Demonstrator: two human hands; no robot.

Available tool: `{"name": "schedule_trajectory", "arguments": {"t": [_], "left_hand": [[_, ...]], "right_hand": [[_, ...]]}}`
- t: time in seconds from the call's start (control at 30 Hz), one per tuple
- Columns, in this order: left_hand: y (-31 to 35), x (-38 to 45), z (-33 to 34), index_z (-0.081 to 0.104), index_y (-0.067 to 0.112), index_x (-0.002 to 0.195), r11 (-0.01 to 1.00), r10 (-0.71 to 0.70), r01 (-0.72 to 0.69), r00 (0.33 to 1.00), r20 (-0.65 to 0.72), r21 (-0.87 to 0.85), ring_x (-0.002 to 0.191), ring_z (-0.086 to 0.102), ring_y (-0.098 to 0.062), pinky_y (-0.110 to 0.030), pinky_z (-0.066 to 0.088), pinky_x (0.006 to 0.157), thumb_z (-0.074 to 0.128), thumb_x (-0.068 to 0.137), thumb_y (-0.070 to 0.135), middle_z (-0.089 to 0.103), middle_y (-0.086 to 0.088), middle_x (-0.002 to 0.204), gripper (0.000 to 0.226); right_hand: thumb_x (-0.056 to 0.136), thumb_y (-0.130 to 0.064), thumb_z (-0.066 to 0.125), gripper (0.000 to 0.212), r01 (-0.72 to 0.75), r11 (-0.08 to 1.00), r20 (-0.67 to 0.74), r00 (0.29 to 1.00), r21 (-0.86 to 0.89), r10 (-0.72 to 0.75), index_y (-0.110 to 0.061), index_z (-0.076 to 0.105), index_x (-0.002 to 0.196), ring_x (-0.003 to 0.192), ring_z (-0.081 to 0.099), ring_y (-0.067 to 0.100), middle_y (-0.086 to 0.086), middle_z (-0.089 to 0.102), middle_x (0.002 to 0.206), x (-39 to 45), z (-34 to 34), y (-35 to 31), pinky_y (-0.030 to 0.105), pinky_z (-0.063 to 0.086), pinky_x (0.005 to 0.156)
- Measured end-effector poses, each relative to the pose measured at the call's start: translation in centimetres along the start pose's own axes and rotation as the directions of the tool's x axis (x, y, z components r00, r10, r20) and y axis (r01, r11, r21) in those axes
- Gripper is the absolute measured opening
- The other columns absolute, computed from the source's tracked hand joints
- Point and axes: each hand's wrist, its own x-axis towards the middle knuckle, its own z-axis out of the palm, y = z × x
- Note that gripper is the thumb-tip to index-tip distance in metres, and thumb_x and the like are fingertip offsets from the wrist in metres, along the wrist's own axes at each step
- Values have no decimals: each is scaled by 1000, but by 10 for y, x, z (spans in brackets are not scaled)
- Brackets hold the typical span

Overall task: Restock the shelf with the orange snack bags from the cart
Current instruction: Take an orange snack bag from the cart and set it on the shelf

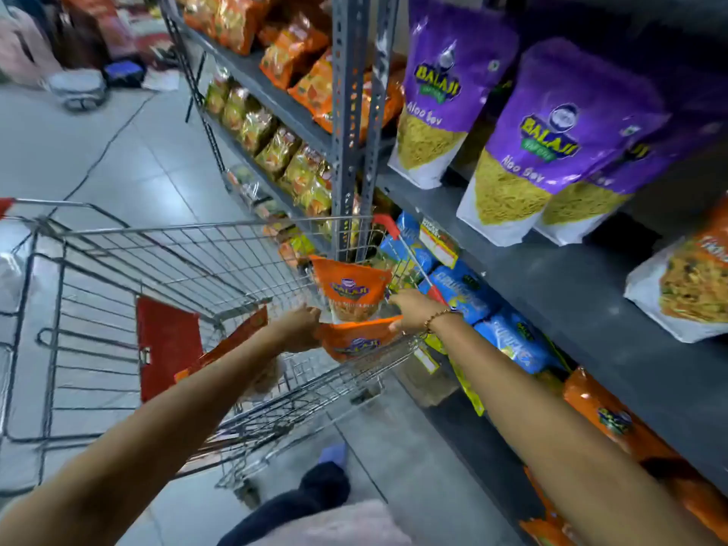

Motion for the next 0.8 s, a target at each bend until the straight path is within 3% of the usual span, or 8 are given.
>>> {"name": "schedule_trajectory", "arguments": {"t": [0.1, 0.17, 0.37, 0.47, 0.53, 0.63, 0.7, 0.8], "left_hand": [[-8, 8, 9, 60, 7, 110, 996, 15, -18, 999, -33, -87, 109, 59, -35, -42, 50, 88, 58, 85, 24, 63, -19, 113, 30], [-9, 12, 13, 63, 13, 102, 995, -12, 3, 997, -79, -104, 99, 63, -35, -40, 52, 77, 55, 86, 22, 65, -15, 106, 20], [-16, 29, 19, 65, 8, 99, 971, -16, -37, 976, -219, -235, 96, 63, -34, -39, 50, 81, 52, 80, -1, 67, -15, 102, 25], [-27, 35, 8, 64, 4, 96, 924, -52, -62, 957, -285, -377, 94, 63, -35, -36, 48, 80, 57, 77, -4, 68, -19, 100, 22], [-31, 32, -10, 63, 3, 96, 834, -106, -85, 945, -310, -545, 87, 65, -31, -37, 49, 78, 61, 80, 2, 69, -19, 95, 16], [-20, 17, -51, 61, 10, 92, 508, -144, -202, 938, -314, -837, 77, 65, -1, -25, 52, 74, 60, 87, 20, 66, -7, 89, 11], [-6, 9, -81, 62, 14, 91, 350, -122, -315, 918, -377, -882, 84, 64, -6, -28, 52, 80, 58, 87, 27, 66, -7, 93, 14], [19, -2, -129, 61, 22, 78, 251, -61, -481, 858, -510, -840, 76, 60, -11, -24, 53, 71, 56, 88, 26, 63, 3, 76, 12]], "right_hand": [[82, -12, 61, 6, -11, 1000, -2, 1000, -23, 11, -10, 59, 87, 81, 57, 25, 11, 58, 90, 14, 9, 0, 42, 54, 78], [81, 0, 54, 28, -61, 998, 8, 998, -21, 61, -15, 46, 59, 60, 48, 23, 5, 44, 66, 22, 19, 2, 34, 49, 54], [84, 1, 51, 16, -118, 991, -109, 986, 68, 125, -2, 66, 89, 76, 52, 26, 13, 51, 89, 23, 16, 10, 26, 36, 50], [87, -8, 54, 16, -118, 964, -227, 958, 237, 173, -3, 69, 92, 91, 61, 28, 16, 66, 94, 19, 10, 13, 29, 42, 65], [83, -15, 62, 12, -110, 932, -341, 911, 344, 234, -12, 72, 88, 90, 63, 28, 12, 71, 91, 12, 0, 19, 29, 45, 68], [77, -16, 71, 12, 46, 815, -493, 816, 577, 303, -5, 71, 78, 75, 59, 25, 13, 66, 75, -7, -18, 31, 28, 46, 68], [75, -13, 73, 11, 185, 690, -561, 740, 700, 371, -2, 69, 77, 72, 55, 17, 7, 60, 71, -28, -33, 36, 23, 43, 66], [78, -5, 68, 8, 368, 538, -628, 633, 758, 452, -10, 63, 75, 63, 53, -5, 1, 56, 70, -65, -54, 35, 12, 44, 64]]}}
